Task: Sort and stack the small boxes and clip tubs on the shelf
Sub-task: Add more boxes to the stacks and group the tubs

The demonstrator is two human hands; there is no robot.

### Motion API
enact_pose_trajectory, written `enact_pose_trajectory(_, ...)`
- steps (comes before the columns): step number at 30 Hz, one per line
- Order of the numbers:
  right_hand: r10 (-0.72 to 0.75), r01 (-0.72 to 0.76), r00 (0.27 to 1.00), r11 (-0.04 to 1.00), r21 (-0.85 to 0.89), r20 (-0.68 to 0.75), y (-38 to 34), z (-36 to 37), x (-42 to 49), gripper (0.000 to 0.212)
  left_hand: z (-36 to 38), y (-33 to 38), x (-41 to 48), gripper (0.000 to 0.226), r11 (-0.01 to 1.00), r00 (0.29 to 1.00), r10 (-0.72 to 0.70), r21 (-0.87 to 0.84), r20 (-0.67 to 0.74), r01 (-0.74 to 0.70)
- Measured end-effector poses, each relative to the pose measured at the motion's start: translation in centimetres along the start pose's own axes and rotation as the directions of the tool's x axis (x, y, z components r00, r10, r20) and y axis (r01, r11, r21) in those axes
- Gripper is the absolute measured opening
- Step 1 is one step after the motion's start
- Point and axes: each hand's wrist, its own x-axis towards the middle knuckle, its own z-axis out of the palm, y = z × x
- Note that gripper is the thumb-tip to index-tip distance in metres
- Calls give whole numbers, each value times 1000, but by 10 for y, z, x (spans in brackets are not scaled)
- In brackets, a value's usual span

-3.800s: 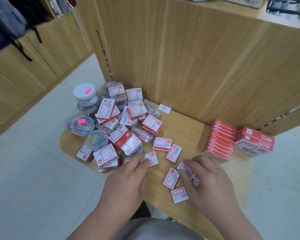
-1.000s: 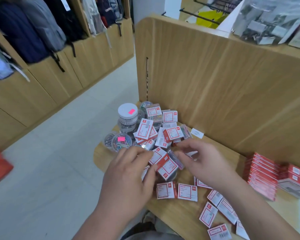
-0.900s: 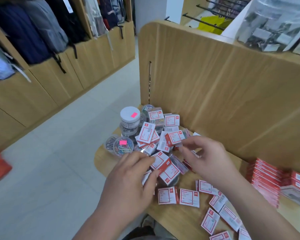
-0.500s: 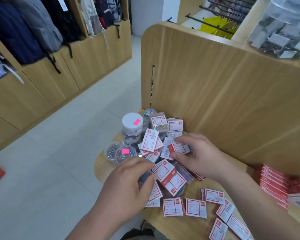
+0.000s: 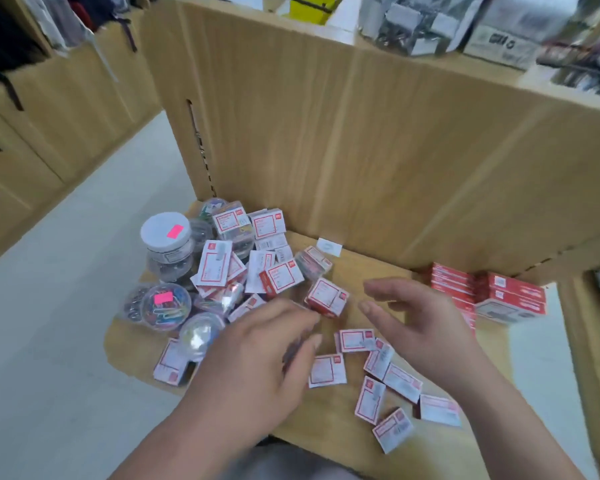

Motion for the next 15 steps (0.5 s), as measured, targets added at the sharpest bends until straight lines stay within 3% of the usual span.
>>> enact_pose_trajectory(2,91,-91,996,994,-60,-4,22,-16,-26,20,24,15,-3,17,999,990,48,-1,132,-49)
enact_pose_trajectory(5,217,-219,976,969,-112,-30,59,-34,-63,21,59,21,2,28,986,942,16,149,334,-69)
enact_pose_trajectory(8,287,-286,958,943,-172,-24,81,-38,-85,20,77,15,24,28,965,924,0,243,382,-101)
enact_pose_trajectory(11,272,-254,960,948,-191,69,93,-41,-97,31,87,18,39,25,938,918,2,317,397,-138)
enact_pose_trajectory(15,211,-178,962,966,-186,175,101,-40,-109,52,107,18,48,40,924,860,4,326,510,-198)
